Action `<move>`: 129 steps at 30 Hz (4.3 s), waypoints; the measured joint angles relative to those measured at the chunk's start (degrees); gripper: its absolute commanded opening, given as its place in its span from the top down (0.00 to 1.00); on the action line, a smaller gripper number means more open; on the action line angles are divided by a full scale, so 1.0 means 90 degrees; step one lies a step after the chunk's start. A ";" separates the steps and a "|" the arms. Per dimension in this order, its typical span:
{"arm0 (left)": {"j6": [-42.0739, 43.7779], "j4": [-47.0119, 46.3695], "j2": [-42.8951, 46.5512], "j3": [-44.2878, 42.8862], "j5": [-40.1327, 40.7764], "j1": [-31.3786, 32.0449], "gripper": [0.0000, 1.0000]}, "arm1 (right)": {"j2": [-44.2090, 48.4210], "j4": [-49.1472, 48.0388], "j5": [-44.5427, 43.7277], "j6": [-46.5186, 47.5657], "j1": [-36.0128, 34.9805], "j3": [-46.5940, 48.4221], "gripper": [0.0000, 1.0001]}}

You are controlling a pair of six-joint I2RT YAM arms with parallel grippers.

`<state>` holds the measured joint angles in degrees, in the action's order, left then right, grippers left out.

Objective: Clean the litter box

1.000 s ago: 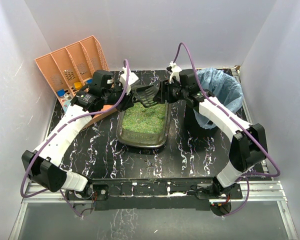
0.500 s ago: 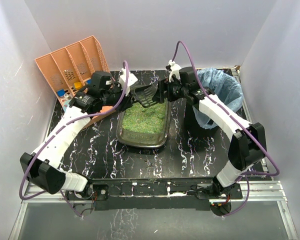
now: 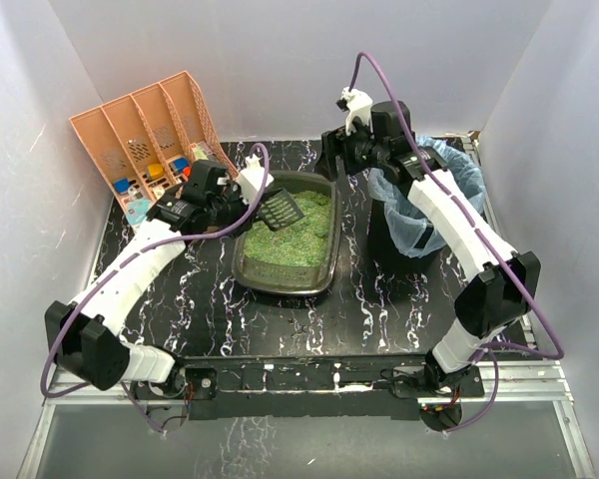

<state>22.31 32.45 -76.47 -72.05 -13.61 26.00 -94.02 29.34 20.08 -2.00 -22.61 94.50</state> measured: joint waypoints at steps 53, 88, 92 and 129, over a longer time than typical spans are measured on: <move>-0.2096 -0.0051 -0.3104 -0.1307 0.0799 0.0355 1.00 | 0.1596 0.0372 -0.0168 0.0391 0.1224 -0.1052 0.17; -0.1498 -0.3825 -0.1603 0.1834 -0.0102 0.0180 1.00 | 0.1537 0.0282 0.0245 0.0323 0.1365 -0.1231 0.17; -0.1406 -0.3949 -0.1090 0.2159 -0.0221 -0.0017 1.00 | 0.1430 0.0291 0.0265 0.0323 0.1365 -0.1231 0.17; -0.1236 -0.5472 -0.0058 0.3806 -0.1790 -0.1146 1.00 | 0.1192 0.0595 0.0466 0.0403 0.1409 -0.0935 0.16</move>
<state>11.18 -16.80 -76.99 -37.80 -29.71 15.68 -83.29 34.70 24.27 1.63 -9.93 86.08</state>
